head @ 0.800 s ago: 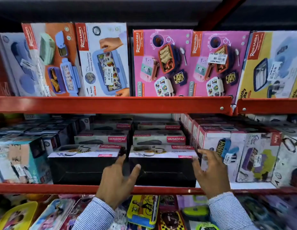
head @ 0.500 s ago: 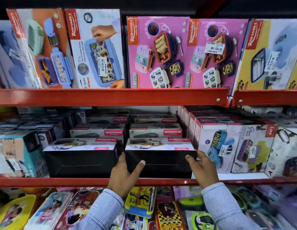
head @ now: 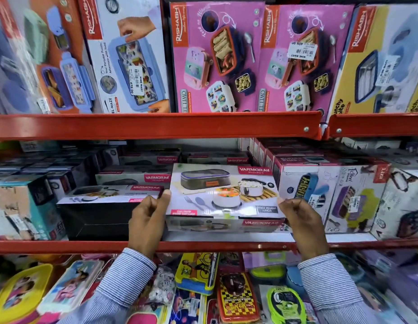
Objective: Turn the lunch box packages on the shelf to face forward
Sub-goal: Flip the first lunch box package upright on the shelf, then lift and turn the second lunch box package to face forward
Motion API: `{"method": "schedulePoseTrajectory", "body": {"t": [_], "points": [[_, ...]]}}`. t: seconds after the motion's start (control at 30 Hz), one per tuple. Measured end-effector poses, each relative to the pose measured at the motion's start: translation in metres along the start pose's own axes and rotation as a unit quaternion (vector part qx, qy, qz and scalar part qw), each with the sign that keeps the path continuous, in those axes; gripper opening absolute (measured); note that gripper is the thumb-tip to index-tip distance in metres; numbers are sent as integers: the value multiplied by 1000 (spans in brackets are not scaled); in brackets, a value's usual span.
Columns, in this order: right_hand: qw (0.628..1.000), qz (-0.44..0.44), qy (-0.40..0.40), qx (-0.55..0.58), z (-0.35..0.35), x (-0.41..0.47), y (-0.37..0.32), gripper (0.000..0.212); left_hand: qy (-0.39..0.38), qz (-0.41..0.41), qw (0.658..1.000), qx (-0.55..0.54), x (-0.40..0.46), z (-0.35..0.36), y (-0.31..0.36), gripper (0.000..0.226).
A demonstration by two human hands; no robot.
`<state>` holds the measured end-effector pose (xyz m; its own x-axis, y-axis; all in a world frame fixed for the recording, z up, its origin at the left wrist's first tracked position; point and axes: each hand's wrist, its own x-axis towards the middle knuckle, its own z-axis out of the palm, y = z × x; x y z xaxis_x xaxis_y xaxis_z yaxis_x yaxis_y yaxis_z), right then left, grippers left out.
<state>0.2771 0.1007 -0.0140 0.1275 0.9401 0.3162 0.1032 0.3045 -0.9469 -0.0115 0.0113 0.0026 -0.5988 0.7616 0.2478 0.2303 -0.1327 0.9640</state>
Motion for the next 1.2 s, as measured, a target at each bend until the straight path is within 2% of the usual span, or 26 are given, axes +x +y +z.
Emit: {"method": "schedulePoseTrajectory", "body": {"t": [0.03, 0.07, 0.1, 0.13, 0.23, 0.43, 0.57, 0.7, 0.87, 0.97, 1.03, 1.13, 1.2], "points": [[1000, -8, -1, 5, 1, 2, 4, 11, 9, 5, 1000, 23, -2, -1, -3, 41], [1000, -9, -11, 7, -3, 3, 9, 10, 11, 11, 999, 38, -4, 2, -6, 28], [1000, -8, -26, 8, -6, 4, 16, 20, 2, 9, 999, 53, -6, 5, -10, 14], [999, -2, -37, -7, -5, 5, 23, 29, -15, 8, 998, 62, -4, 6, -16, 13], [998, 6, -35, -60, -1, 7, 40, 43, -52, 17, 992, 111, -1, 13, -32, 39], [990, 48, -34, -125, 8, 3, 67, 39, -86, -19, 984, 156, -6, 32, -50, 44], [992, 39, -25, -116, 8, -2, 73, 35, -103, -15, 982, 156, -13, 32, -54, 52], [991, -35, 38, -126, 7, -16, 61, 36, -99, 2, 984, 147, -20, 25, -47, 61], [967, -192, 81, -150, 27, -38, 27, 24, -25, 109, 978, 174, -36, 0, -33, 53], [967, -224, 39, -119, 58, -54, 6, 23, 36, 150, 964, 219, -40, -33, -35, 45], [974, -207, -17, -88, 85, -67, -5, 28, 76, 150, 956, 239, -37, -61, -37, 42], [983, -122, -122, -57, 135, -82, -12, 23, 120, 103, 959, 236, -18, -114, -51, 47], [982, -77, -159, -68, 163, -85, -8, 33, 128, 50, 967, 216, -2, -143, -59, 53]]}}
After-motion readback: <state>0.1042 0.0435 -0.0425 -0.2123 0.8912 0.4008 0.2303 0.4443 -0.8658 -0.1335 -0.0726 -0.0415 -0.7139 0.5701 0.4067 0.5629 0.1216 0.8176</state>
